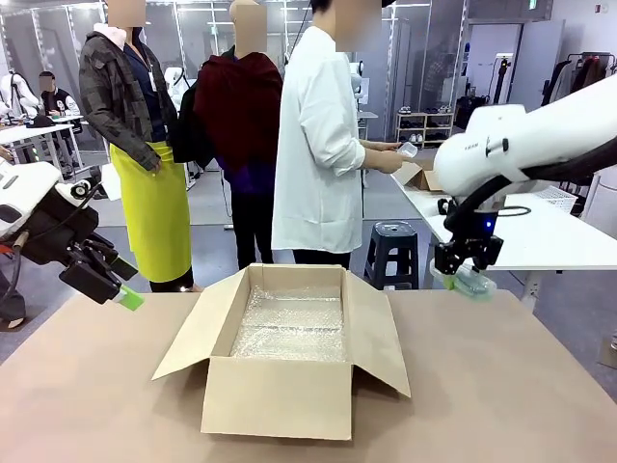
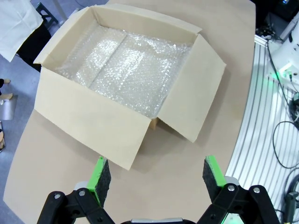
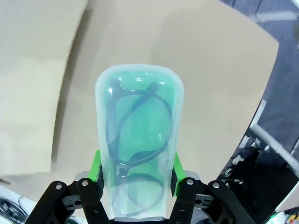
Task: Pack the glasses set securely to prepare it for shipping.
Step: Place the Glasses case inside the Package Box.
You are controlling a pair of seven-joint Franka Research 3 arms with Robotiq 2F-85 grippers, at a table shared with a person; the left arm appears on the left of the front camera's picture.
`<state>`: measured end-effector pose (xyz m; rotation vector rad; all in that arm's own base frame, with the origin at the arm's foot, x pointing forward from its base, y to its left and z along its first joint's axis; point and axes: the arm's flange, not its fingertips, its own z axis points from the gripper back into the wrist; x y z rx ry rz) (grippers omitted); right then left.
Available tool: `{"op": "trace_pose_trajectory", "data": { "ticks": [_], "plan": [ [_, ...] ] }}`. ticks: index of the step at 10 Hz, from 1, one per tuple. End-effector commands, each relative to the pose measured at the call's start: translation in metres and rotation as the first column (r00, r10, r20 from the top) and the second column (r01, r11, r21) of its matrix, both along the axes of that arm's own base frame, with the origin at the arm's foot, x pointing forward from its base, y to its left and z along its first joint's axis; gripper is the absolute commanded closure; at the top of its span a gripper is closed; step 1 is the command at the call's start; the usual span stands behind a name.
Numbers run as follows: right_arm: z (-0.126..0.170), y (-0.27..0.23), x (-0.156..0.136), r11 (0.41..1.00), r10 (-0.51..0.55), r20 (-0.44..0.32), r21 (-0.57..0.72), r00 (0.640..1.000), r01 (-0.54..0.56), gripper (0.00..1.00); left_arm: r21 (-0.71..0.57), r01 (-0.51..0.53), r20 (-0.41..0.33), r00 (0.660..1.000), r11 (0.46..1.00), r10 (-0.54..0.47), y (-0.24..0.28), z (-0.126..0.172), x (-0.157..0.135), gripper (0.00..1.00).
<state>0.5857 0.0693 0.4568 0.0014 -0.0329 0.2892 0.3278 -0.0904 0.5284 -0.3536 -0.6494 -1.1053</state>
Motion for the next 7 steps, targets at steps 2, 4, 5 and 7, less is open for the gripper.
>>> {"op": "trace_pose_trajectory", "data": {
  "ticks": [2, 4, 5, 7],
  "plan": [
    [0.023, 0.035, -0.011, 0.932, 0.361, 0.030, -0.018, 0.932, -0.361, 0.75, -0.007, 0.026, 0.001, 1.000, 1.000, -0.026, 0.003, 0.000, 0.000, 0.00],
    [0.046, 0.113, -0.015, 0.682, 0.731, 0.022, -0.044, 0.682, -0.730, 0.75, -0.007, 0.026, 0.001, 1.000, 1.000, -0.026, 0.003, 0.000, 0.000, 0.00],
    [0.051, 0.158, -0.014, 0.609, 0.793, 0.024, -0.046, 0.608, -0.792, 0.75, -0.007, 0.026, 0.001, 1.000, 1.000, -0.026, 0.003, 0.000, 0.000, 0.00],
    [0.039, 0.231, -0.004, 0.539, 0.842, 0.019, -0.052, 0.539, -0.841, 0.75, -0.007, 0.026, 0.001, 1.000, 1.000, -0.026, 0.003, 0.000, 0.000, 0.00]
  ]
}}
